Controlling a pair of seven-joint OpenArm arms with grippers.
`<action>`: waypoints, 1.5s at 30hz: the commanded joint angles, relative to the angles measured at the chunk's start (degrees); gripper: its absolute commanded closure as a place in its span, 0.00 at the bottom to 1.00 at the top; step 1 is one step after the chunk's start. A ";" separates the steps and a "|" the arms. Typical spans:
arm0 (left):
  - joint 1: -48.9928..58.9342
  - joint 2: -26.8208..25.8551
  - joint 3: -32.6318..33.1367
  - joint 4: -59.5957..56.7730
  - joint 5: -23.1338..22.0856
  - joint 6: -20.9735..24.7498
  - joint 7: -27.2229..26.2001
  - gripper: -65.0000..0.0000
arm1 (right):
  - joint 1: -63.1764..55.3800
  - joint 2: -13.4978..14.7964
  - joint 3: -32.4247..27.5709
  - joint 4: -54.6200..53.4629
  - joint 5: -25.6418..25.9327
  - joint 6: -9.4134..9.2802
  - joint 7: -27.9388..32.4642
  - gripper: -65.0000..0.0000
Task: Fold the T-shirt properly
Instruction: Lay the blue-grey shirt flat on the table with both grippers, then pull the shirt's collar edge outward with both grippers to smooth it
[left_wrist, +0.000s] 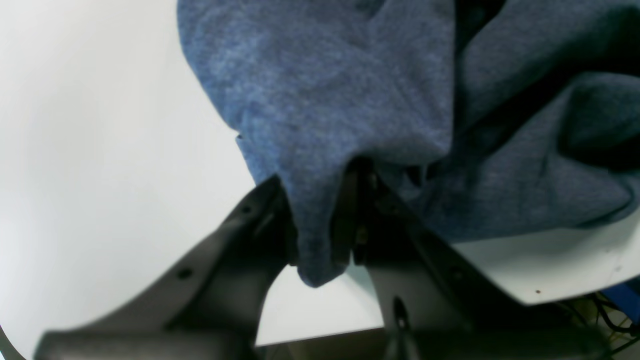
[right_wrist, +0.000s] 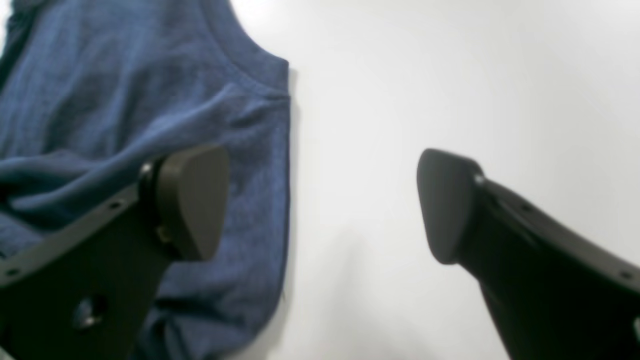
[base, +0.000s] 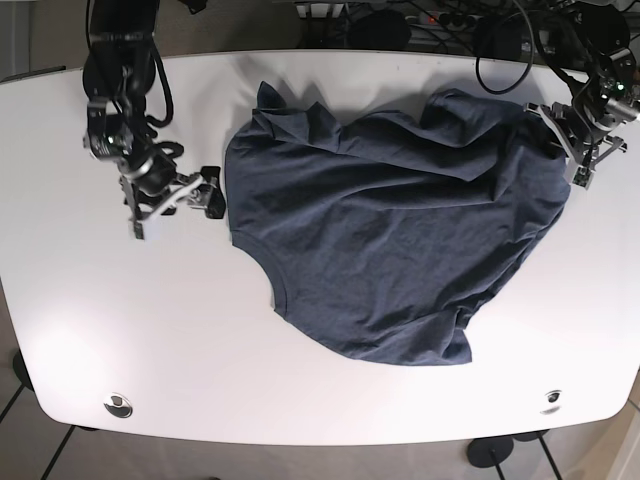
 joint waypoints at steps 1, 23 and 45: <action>-0.18 -0.91 -0.43 1.16 -0.70 -0.03 -0.84 0.96 | 3.81 0.44 -2.37 -3.34 0.75 0.41 0.88 0.13; -5.01 -0.56 -3.68 1.16 -2.37 -0.03 -0.75 0.96 | 5.48 -2.11 -6.24 -10.02 1.10 0.41 10.46 0.97; -10.46 -5.04 8.18 -1.03 2.91 -0.03 -0.75 0.96 | -21.86 -0.08 12.13 12.40 0.75 0.41 8.53 0.41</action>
